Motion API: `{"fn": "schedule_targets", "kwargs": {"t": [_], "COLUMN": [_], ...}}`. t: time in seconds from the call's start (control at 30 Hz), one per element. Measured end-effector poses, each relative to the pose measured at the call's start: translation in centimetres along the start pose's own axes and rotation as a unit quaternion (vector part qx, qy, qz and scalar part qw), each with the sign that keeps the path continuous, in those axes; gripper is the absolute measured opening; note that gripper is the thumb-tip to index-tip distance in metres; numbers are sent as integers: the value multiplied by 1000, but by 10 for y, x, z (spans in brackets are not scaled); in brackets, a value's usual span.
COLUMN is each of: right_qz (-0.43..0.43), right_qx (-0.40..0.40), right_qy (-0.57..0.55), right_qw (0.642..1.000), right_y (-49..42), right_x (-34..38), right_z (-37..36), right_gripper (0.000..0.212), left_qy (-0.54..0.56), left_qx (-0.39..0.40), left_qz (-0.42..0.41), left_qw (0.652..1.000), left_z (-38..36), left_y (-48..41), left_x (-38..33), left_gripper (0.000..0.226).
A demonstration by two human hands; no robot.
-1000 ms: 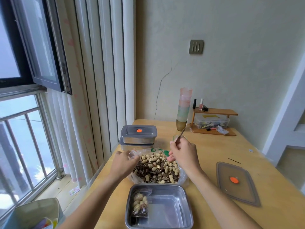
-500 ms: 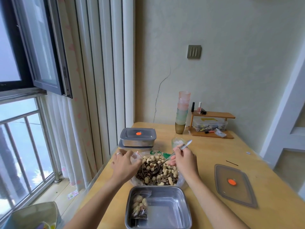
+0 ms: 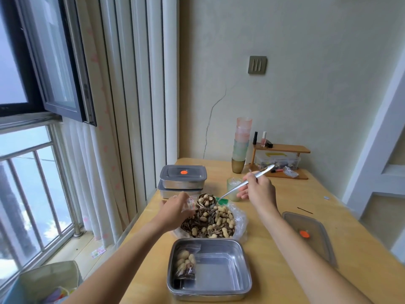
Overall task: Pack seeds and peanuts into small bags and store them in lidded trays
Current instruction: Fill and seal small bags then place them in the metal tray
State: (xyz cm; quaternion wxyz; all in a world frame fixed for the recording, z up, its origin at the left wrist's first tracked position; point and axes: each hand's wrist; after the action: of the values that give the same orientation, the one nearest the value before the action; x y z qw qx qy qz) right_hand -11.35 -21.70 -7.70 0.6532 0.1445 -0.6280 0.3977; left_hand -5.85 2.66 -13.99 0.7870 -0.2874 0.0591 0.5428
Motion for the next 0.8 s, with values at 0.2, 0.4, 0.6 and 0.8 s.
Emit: {"fn": "schedule_targets", "kwargs": {"t": [0.2, 0.4, 0.6, 0.8], "right_qz": [35, 99, 227, 345], "right_qx": [12, 15, 113, 175], "right_qy": [10, 42, 89, 141], "right_qw": [999, 994, 963, 911], "right_y": [6, 9, 10, 12], "right_x": [15, 20, 31, 56], "right_z": [-3, -2, -9, -15], "right_gripper": [27, 26, 27, 23], "left_qy": [69, 120, 141, 180], "left_qx": [58, 34, 46, 48], "left_qz": [6, 45, 73, 102], "left_qw": [996, 991, 986, 977], "left_z": [2, -5, -22, -26], "left_y": [-9, -12, -16, -23], "left_x": [-12, -7, -2, -6], "left_gripper": [59, 61, 62, 65]}}
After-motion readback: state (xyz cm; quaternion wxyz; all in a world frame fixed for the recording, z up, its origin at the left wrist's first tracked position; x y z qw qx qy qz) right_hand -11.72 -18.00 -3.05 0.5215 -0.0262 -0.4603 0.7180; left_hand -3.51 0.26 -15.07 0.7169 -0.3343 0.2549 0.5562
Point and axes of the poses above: each hand's wrist, its own y-axis away from the middle knuckle, its own z-axis out of the back of the hand, x = y × z, and after that the axes turned 11 degrees about -x, right-handed
